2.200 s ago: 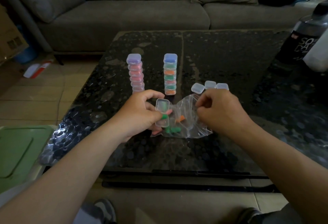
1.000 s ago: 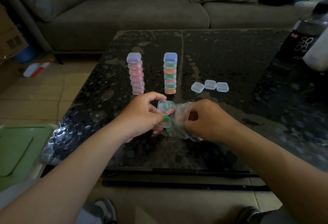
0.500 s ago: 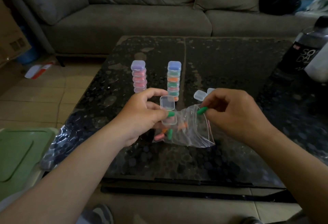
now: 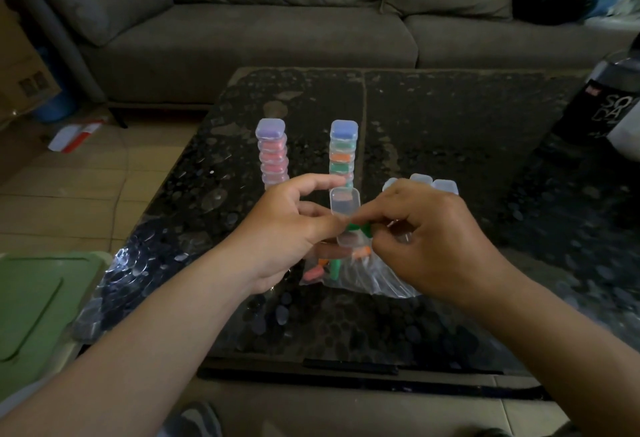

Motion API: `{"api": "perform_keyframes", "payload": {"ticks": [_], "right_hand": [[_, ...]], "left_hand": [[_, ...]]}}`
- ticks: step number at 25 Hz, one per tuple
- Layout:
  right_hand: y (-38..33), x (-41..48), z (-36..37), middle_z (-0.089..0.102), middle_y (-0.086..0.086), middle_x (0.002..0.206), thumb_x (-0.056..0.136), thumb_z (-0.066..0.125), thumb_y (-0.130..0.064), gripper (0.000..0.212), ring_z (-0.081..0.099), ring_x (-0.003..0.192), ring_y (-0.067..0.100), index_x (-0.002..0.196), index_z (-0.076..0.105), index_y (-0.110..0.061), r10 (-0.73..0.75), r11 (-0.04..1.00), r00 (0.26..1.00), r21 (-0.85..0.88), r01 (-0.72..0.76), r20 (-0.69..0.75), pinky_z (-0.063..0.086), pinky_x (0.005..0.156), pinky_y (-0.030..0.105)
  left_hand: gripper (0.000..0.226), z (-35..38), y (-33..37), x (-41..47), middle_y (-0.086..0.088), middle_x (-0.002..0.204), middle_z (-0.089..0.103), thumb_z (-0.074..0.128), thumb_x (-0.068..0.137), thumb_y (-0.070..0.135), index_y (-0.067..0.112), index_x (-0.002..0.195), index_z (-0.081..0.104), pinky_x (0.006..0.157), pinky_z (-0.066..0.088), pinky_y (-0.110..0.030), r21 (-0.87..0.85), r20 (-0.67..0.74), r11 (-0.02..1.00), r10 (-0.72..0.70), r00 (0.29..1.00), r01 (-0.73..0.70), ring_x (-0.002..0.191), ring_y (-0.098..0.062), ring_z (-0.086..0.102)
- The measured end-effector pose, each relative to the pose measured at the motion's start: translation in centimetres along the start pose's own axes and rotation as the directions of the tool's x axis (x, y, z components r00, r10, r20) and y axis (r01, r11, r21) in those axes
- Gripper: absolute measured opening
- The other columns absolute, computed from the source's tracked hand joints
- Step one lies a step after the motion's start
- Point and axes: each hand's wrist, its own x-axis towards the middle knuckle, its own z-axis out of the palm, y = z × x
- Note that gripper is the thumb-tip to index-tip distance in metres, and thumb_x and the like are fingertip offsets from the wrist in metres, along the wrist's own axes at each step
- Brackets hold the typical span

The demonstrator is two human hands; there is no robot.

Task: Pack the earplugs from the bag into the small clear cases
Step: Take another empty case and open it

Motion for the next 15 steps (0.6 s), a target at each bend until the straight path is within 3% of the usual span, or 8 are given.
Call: {"api": "perform_keyframes", "payload": {"ticks": [5,15], "right_hand": [[-0.18,-0.04,0.37,0.067,-0.014,0.095,0.085,0.072,-0.004,0.030,0.064,0.085,0.002,0.109,0.075,-0.023,-0.016,1.000,1.000,0.021,0.016,0.004,0.055,0.077,0.021],[-0.24,-0.38,0.54,0.067,-0.019,0.094,0.087,0.073,-0.007,0.023,0.064,0.091,-0.001,0.106,0.076,-0.021,-0.039,0.998,0.997,0.041,0.041,-0.062,0.052,0.080,0.011]], "left_hand": [[0.056,0.38,0.31,-0.13,-0.012,0.083,0.078,0.074,0.086,-0.002,0.020,0.135,0.058,0.073,0.063,-0.037,-0.060,0.012,0.998,-0.019,1.000,0.020,0.082,-0.026,0.078],[0.051,0.03,0.39,-0.19,-0.018,0.095,0.079,0.073,0.087,-0.001,0.020,0.132,0.060,0.077,0.063,-0.039,-0.058,0.003,0.998,-0.022,1.000,0.022,0.091,-0.029,0.078]]}}
